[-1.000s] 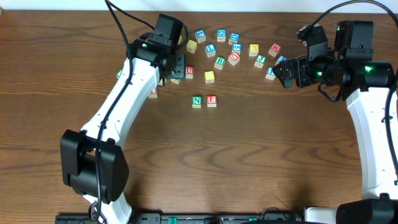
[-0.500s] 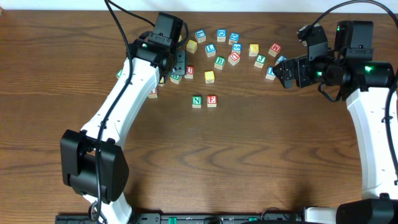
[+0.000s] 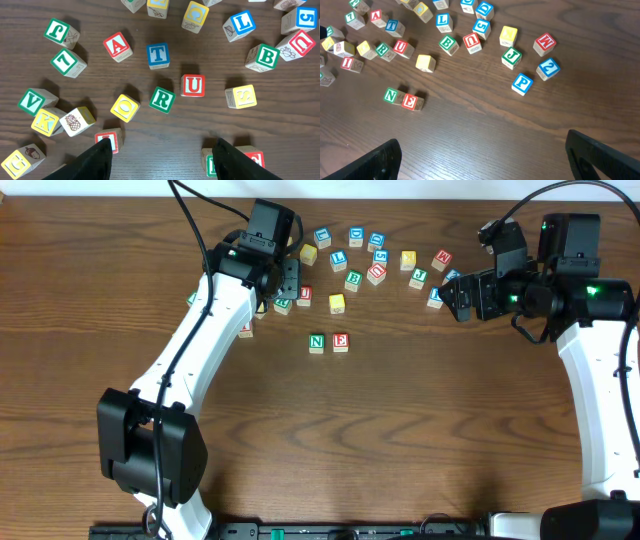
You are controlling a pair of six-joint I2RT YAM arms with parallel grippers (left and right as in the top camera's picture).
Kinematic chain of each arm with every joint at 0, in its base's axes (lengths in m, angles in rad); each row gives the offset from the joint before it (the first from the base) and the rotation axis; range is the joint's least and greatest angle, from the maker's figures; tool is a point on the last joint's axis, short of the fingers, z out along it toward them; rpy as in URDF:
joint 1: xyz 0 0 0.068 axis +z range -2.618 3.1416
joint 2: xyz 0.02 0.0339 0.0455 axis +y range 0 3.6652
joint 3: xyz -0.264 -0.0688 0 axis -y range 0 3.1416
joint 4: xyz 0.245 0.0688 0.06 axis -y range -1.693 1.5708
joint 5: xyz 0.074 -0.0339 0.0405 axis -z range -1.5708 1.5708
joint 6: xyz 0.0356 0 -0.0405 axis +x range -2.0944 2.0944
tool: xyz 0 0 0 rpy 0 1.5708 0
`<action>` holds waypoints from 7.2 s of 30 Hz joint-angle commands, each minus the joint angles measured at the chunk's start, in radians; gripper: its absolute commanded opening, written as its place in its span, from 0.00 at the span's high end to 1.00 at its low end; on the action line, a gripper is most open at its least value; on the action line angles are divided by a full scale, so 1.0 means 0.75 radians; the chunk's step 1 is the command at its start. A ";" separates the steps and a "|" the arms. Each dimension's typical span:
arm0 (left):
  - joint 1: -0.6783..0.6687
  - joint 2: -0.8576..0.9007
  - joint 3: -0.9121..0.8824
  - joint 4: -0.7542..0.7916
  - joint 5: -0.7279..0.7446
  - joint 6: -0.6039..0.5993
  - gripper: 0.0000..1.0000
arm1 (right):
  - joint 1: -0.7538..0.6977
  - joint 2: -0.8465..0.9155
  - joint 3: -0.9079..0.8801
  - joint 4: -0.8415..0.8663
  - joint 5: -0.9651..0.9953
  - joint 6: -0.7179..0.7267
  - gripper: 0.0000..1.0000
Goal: Spell out NEURIPS
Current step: 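Move the left gripper over the red-lettered U block, then lower the left gripper around the red U block, then close the left gripper on the red U block and lift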
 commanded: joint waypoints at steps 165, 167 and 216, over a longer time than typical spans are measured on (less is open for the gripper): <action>-0.087 0.638 0.400 0.072 -0.095 -0.119 0.42 | -0.003 -0.001 0.028 0.066 -0.028 0.007 0.01; -0.081 0.639 0.400 0.085 -0.099 -0.126 0.42 | -0.003 -0.001 0.028 0.066 -0.028 0.007 0.01; -0.145 0.433 0.395 -0.020 -0.112 -0.149 0.70 | -0.003 -0.001 0.028 0.066 -0.028 0.007 0.01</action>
